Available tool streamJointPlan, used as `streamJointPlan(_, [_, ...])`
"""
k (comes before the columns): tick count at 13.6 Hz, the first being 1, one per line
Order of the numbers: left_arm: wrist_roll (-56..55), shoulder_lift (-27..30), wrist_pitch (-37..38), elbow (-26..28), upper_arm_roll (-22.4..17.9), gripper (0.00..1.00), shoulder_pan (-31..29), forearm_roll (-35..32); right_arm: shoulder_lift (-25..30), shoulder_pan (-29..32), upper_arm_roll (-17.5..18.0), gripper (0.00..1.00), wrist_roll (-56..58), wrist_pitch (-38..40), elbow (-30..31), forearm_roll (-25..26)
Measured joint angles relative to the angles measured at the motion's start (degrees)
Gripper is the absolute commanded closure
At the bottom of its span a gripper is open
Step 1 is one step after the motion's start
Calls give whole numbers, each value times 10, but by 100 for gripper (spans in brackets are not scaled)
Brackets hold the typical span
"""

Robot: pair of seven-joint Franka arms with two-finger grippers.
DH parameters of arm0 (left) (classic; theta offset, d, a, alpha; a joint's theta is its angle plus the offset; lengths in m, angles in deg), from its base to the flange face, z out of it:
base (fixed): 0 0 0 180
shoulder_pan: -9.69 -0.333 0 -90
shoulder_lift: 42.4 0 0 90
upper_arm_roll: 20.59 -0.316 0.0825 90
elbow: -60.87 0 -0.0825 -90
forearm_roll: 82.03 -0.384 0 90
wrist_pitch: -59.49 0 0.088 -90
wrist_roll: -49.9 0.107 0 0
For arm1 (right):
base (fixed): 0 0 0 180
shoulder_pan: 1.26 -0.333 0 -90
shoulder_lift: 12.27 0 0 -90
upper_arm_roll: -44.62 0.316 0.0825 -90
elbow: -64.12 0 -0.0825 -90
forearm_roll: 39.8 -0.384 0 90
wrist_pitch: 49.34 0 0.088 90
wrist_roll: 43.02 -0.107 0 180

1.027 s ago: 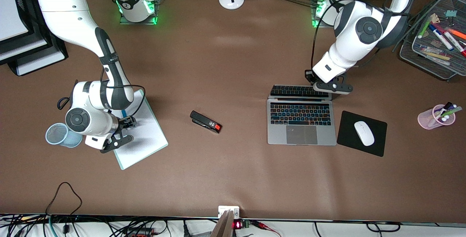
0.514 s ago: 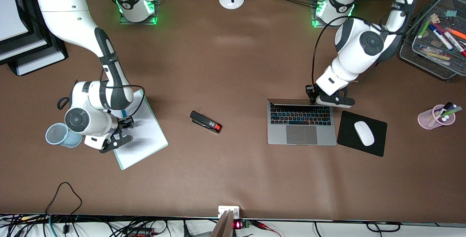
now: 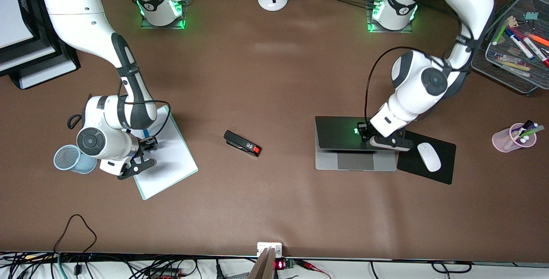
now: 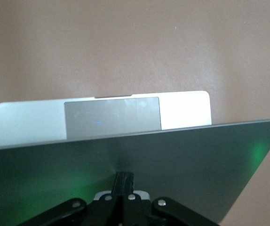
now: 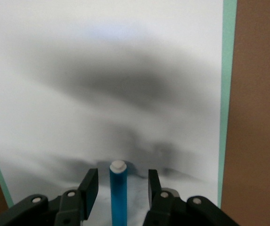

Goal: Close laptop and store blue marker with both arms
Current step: 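Push the laptop lid down with the left gripper until it shuts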

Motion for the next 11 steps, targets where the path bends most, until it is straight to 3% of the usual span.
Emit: streamJointPlan(11, [16, -135, -116, -41, -6, 100, 1, -36, -6, 0, 0, 56, 0, 0, 1, 0])
